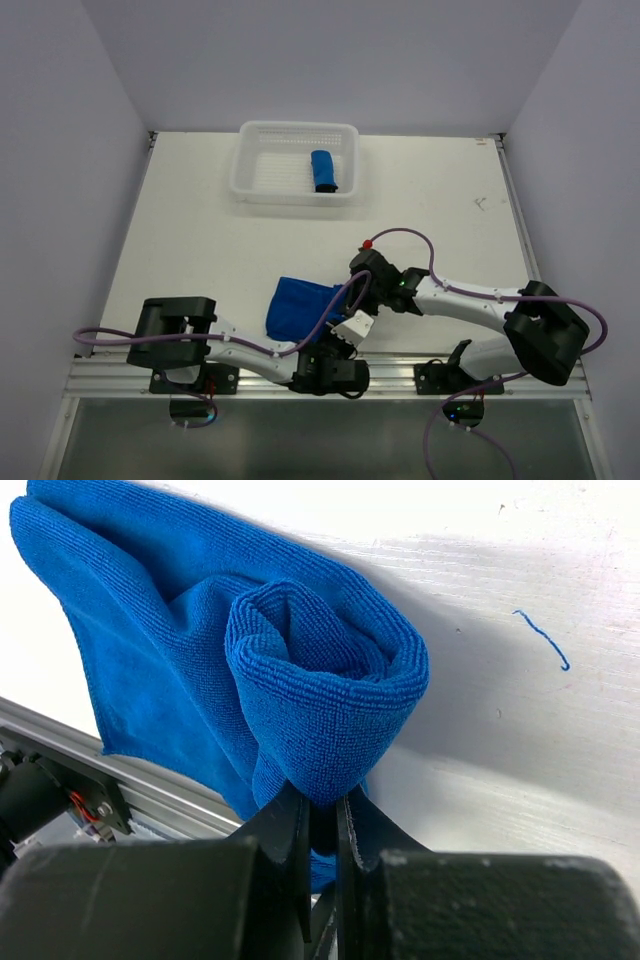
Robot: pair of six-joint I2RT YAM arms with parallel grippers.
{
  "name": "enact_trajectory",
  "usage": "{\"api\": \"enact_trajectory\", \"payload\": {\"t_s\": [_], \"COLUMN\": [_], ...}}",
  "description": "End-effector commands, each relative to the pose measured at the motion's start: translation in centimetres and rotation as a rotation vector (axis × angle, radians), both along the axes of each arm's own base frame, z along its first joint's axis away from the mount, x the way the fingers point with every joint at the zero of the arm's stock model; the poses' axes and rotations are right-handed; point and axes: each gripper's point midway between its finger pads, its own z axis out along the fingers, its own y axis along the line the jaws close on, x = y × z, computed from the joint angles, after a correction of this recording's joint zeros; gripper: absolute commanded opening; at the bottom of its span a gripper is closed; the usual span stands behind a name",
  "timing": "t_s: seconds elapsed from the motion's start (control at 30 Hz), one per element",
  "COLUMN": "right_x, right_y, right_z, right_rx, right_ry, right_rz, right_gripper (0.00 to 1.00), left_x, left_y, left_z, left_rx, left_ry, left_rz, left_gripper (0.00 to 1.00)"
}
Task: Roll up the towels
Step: Roll the towel
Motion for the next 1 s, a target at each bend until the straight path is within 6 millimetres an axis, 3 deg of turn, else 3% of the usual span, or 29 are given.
{"api": "enact_trajectory", "payload": {"t_s": [0.0, 0.1, 0.13, 0.17, 0.33, 0.53, 0.57, 0.7, 0.97], "right_x": [0.5, 0.5, 0.5, 0.5, 0.7, 1.3, 1.3, 2.0, 3.8], "right_y": [1.1, 1.0, 0.9, 0.9, 0.5, -0.2, -0.3, -0.6, -0.7], "right_z": [2.1, 2.2, 2.2, 2.2, 2.0, 1.9, 1.8, 2.0, 2.5], "right_rx": [0.045, 0.043, 0.039, 0.038, 0.033, 0.028, 0.027, 0.031, 0.033], "right_ry": [-0.021, -0.022, -0.022, -0.022, -0.019, -0.031, -0.033, -0.045, -0.091], "right_rz": [0.022, 0.024, 0.023, 0.024, 0.014, -0.004, -0.007, -0.023, -0.057], "right_gripper": [0.0, 0.0, 0.0, 0.0, 0.02, 0.32, 0.36, 0.43, 0.57], "left_x": [0.5, 0.9, 1.0, 1.3, 1.9, 2.1, 1.8, 1.6, 0.9], "left_y": [-0.5, -0.3, -0.2, 0.0, -0.5, -0.3, 0.7, 0.6, 2.0], "left_z": [0.5, 0.2, 0.1, 0.0, 0.5, 1.4, 0.9, 1.8, 0.8], "left_rx": [-0.031, -0.035, -0.038, -0.043, -0.131, -0.408, -0.432, -0.639, -0.727], "left_ry": [0.016, 0.036, 0.042, 0.053, 0.103, 0.281, 0.329, 0.415, 0.487], "left_rz": [0.034, 0.046, 0.052, 0.061, 0.074, 0.154, 0.161, 0.225, 0.29], "left_gripper": [0.34, 0.15, 0.02, 0.0, 0.0, 0.0, 0.0, 0.0, 0.0]}}
